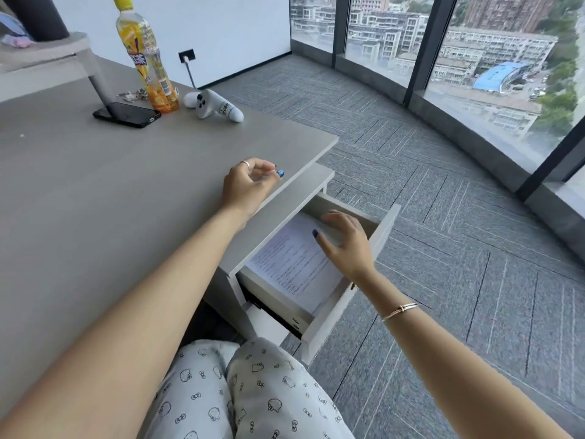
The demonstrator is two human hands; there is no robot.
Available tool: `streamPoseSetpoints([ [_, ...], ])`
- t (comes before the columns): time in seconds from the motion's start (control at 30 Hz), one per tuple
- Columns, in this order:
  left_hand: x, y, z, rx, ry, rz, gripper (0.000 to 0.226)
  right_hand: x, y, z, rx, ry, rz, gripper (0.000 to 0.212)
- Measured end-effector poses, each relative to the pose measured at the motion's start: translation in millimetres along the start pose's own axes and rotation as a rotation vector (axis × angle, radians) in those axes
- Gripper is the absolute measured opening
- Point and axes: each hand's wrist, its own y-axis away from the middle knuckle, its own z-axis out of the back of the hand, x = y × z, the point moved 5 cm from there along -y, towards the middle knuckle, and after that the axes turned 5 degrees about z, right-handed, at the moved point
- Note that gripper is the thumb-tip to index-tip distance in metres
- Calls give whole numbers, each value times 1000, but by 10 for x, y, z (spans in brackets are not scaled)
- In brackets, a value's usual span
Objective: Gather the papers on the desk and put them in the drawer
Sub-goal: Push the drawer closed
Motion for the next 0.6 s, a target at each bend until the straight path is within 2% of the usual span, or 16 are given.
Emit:
streamPoseSetpoints([
  [0.07,19,12,16,-14,15,12,9,66,0,-73,13,-30,0,53],
  [0.23,27,-12,52,-28,34,27,9,-102,344,-102,207,-44,-167,116],
  [0.43,32,0,55,-7,52,24,6,-169,414,-195,340,-161,-276,140],
  [0.53,33,-3,56,-1,54,11,7,-259,472,-194,319,-249,-336,154],
  [0.6,28,-11,61,-2,57,11,6,-325,479,-165,326,-265,-359,152],
])
